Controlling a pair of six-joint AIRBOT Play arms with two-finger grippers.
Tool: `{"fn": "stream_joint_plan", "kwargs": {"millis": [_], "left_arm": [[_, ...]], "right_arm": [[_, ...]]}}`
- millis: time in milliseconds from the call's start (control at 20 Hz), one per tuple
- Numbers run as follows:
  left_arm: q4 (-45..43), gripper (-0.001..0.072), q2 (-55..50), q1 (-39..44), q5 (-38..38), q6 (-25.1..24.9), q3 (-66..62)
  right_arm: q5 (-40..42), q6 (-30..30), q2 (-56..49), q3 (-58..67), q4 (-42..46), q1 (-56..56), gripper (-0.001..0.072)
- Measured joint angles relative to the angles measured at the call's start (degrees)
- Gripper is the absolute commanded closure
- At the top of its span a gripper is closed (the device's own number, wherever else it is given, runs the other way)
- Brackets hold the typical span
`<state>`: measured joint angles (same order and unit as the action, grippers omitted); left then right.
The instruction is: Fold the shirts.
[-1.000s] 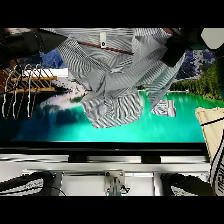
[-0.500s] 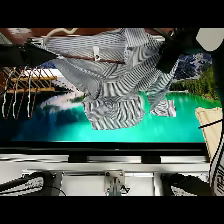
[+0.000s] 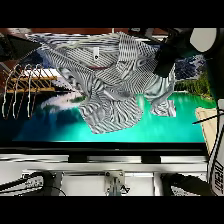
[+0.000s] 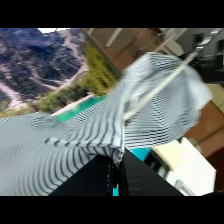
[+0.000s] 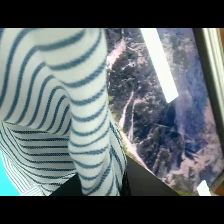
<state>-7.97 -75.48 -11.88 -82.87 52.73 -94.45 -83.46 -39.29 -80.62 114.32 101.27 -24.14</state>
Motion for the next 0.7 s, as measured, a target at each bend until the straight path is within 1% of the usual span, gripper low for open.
{"fn": "stream_joint_plan", "kwargs": {"millis": [200,300,400,550,600,700], "left_arm": [[3.3,0.0655,0.0,9.3,2.0,-1.5,0.0],[1.0,0.0655,-0.1,15.3,3.9,-2.3,0.0],[-6.9,0.0656,-0.4,20.8,5.5,-2.0,0.0],[-20.8,0.0655,-2.1,27.6,7.4,1.4,0.0],[-24.2,0.0656,-2.9,29.3,7.6,2.5,0.0],[-28.5,0.0655,-4.0,31.5,8.8,3.8,0.0]], "right_arm": [[0.1,-4.7,-2.8,-0.2,-1.1,0.1,0.063],[0.4,-7.5,-3.5,-0.2,-1.2,0.0,0.0629],[0.9,-10.3,-3.5,-0.2,0.1,0.0,0.0629],[0.7,-13.7,-1.9,-0.2,0.6,0.0,0.0628],[0.3,-14.7,-1.2,-0.2,0.4,0.0,0.0629],[-0.6,-16.1,0.2,-0.3,-0.5,0.0,0.0628]]}}
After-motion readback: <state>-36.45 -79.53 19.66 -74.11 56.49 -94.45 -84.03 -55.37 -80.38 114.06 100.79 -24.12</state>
